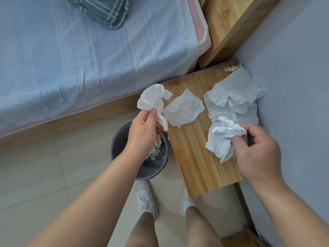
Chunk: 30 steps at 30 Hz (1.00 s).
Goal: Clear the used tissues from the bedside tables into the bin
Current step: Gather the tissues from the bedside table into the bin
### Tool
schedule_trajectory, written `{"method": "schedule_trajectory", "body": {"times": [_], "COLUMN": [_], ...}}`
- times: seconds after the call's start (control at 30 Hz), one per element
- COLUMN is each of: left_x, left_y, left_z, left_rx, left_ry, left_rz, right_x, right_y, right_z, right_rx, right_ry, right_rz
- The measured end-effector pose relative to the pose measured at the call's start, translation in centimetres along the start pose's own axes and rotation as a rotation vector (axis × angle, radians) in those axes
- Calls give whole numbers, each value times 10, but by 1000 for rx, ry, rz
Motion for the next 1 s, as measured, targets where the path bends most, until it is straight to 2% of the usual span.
{"method": "schedule_trajectory", "body": {"times": [0.17,0.3,0.47,0.67,0.8,1.0], "left_x": [-21,-69,-142,-195,-200,-172], "left_y": [28,52,68,60,61,72], "left_z": [-51,-99,-133,-131,-121,-99], "left_rx": [190,299,247,132,150,130], "left_ry": [22,-75,-205,-247,-84,-112], "left_rz": [-33,-186,-403,-481,-533,-455], "right_x": [-4,4,41,93,109,99], "right_y": [21,37,48,56,55,61], "right_z": [41,96,186,257,263,222], "right_rx": [-156,-280,-429,-534,-585,-639], "right_ry": [-40,58,179,262,220,230], "right_rz": [-1,15,216,439,588,520]}}
Point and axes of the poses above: each hand's wrist, its own y-axis away from the middle knuckle, its own z-axis out of the palm, x = y × z, the point moved 2 cm from there along -y, towards the middle knuckle, and after that the axes turned 11 degrees about z, right-handed, at the moved point
